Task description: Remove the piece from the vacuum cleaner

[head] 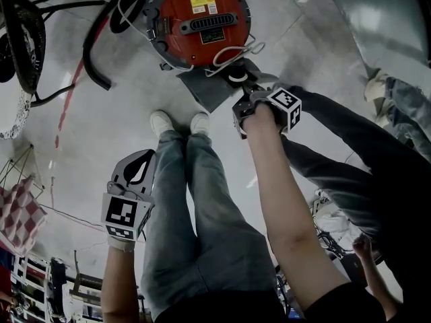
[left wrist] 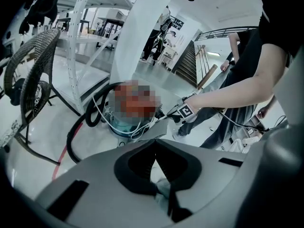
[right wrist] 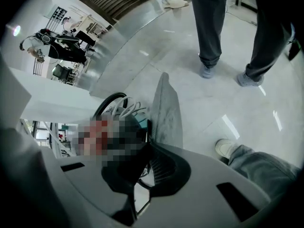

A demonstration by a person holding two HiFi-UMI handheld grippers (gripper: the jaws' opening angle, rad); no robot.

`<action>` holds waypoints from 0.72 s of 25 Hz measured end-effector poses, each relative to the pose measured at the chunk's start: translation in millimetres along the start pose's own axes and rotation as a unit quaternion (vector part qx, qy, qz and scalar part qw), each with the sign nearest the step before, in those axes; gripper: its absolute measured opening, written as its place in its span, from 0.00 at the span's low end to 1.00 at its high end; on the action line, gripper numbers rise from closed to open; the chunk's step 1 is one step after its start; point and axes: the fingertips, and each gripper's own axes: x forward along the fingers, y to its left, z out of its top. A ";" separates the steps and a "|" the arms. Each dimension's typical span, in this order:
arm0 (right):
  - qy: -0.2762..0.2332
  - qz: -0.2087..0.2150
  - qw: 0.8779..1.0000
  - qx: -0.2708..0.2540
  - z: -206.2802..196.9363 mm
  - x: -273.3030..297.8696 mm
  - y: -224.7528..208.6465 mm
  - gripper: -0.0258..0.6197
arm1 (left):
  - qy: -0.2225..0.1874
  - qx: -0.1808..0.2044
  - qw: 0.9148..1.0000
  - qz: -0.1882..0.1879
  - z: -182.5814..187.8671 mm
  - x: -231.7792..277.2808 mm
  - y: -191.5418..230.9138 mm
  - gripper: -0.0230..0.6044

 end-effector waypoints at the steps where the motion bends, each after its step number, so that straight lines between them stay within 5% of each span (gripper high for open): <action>1: -0.001 0.001 1.000 0.009 0.0 0.4 1.0 0.10 | 0.001 0.000 1.000 0.000 -0.1 0.5 -0.3 0.07; 6: -0.010 0.009 0.999 0.043 3.4 3.8 9.7 0.10 | 0.002 -0.002 1.000 0.000 -0.8 1.1 -0.4 0.07; 18: -0.005 0.002 1.000 0.008 3.9 0.8 -11.7 0.09 | 0.005 -0.008 1.000 0.001 -8.1 1.8 -5.2 0.07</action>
